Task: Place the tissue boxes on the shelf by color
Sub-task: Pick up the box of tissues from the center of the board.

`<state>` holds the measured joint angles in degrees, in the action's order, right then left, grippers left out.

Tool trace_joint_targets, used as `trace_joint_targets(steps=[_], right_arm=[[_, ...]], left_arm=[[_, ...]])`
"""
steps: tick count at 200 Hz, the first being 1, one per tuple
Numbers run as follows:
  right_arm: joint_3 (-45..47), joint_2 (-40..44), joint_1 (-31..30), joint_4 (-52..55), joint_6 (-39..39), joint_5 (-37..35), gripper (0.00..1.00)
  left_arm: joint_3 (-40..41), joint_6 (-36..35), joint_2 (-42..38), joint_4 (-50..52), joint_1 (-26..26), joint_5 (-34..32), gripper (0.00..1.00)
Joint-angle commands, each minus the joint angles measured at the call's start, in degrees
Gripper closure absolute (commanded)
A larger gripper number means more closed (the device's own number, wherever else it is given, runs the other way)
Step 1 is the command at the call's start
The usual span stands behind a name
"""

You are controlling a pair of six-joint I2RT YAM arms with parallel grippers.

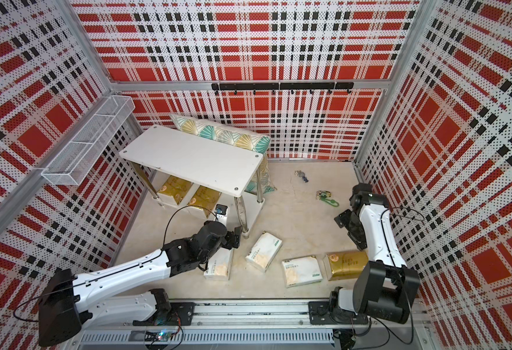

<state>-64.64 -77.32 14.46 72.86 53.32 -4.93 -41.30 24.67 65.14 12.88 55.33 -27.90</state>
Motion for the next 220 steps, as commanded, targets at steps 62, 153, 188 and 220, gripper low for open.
trace_joint_targets(steps=[62,153,188,220], right_arm=[[11.4,4.6,7.3,-1.1,-0.3,3.1,0.0],[14.9,3.0,13.3,-4.1,-4.7,2.7,0.0],[17.9,2.6,14.4,-7.5,-5.4,3.3,0.0],[19.0,0.5,14.4,-10.8,-5.7,3.3,0.0]], left_arm=[[3.3,-0.4,-6.2,-2.1,0.2,2.9,0.1],[1.3,-0.8,-6.5,-0.4,1.1,2.2,0.1],[0.9,-0.9,-5.3,-0.3,1.3,1.8,0.1],[0.4,-1.4,-4.3,-0.3,1.3,1.0,0.1]])
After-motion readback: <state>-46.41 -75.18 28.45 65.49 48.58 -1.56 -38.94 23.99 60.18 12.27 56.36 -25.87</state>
